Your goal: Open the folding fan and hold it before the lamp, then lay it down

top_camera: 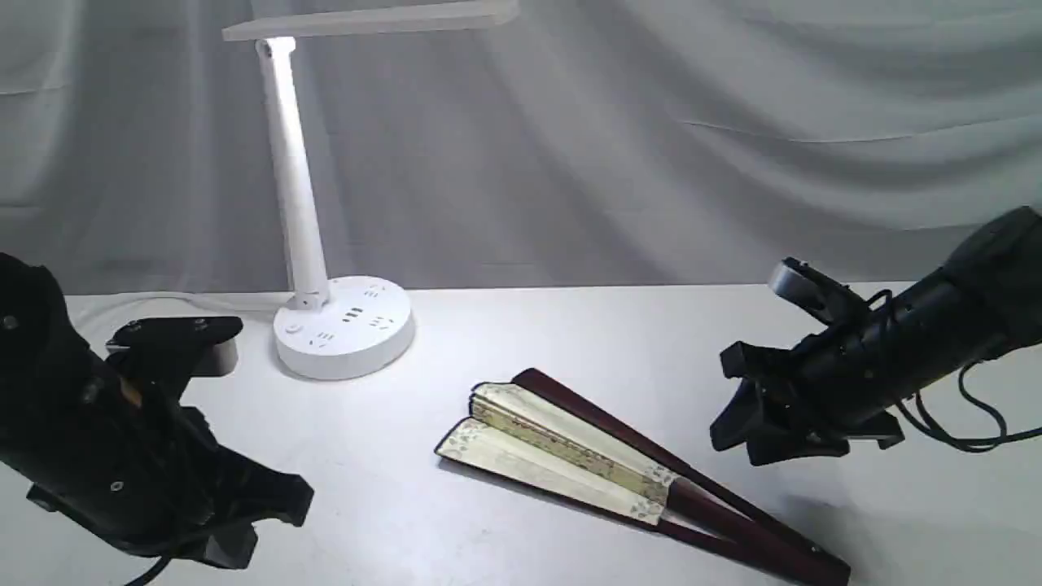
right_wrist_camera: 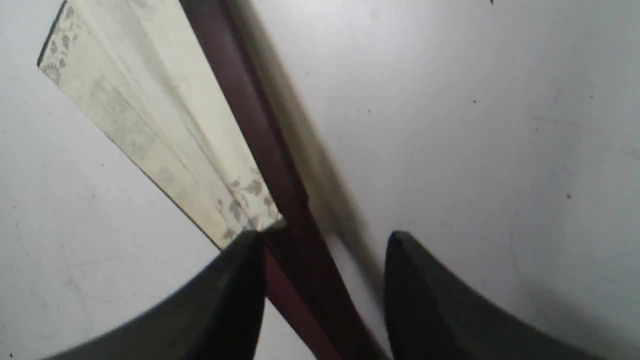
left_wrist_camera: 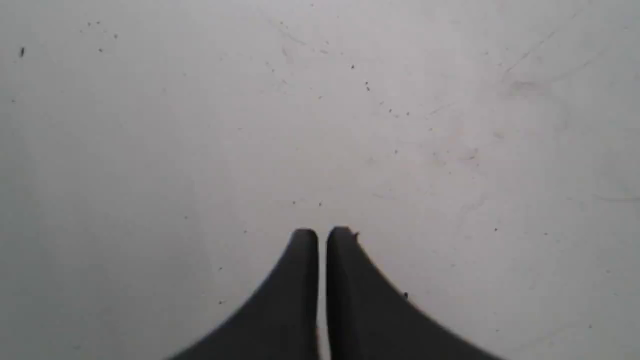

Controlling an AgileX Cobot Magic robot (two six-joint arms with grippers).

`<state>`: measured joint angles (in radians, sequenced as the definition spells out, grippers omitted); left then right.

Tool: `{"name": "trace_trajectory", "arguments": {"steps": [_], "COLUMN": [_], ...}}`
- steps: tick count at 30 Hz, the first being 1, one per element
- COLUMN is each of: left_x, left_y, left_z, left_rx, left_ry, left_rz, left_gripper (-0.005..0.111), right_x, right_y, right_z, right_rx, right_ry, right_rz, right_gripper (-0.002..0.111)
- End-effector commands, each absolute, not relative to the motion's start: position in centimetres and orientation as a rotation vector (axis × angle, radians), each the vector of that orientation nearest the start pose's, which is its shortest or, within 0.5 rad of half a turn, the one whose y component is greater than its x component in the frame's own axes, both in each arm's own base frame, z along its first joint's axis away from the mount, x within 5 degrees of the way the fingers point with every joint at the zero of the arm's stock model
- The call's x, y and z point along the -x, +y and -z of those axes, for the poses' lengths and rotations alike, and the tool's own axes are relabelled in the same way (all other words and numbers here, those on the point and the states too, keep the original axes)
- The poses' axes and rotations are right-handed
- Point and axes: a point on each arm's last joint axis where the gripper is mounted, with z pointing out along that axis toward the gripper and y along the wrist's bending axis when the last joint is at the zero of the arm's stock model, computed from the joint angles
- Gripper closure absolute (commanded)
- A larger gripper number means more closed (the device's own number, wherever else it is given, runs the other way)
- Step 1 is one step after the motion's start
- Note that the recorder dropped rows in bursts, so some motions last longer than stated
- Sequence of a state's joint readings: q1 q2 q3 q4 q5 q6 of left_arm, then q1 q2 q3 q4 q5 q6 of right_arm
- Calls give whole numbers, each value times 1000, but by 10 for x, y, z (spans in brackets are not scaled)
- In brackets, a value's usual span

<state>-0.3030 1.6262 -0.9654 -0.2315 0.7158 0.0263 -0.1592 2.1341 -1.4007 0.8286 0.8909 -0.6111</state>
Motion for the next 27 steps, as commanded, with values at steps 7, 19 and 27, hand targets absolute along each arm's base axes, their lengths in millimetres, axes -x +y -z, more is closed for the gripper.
{"name": "trace_trajectory", "arguments": {"steps": [7,19,27], "left_x": [-288,-289,-289], "left_y": [-106,-106,-107], "left_z": [-203,-202,-202], "left_rx": [-194,-189,-182], "left_ry": [2802,2801,2801], "left_rz": [361,360,368], "left_gripper": [107,107,107], "right_x": [-435,-437,-436], "right_y": [-6,21,30], "right_z": [-113,-83,-84], "right_rx": [-98,-54,-29], "right_ry": [2609,2632,2632], "right_rz": [-1018,-1080,-1095], "right_gripper": [68,71,79]}}
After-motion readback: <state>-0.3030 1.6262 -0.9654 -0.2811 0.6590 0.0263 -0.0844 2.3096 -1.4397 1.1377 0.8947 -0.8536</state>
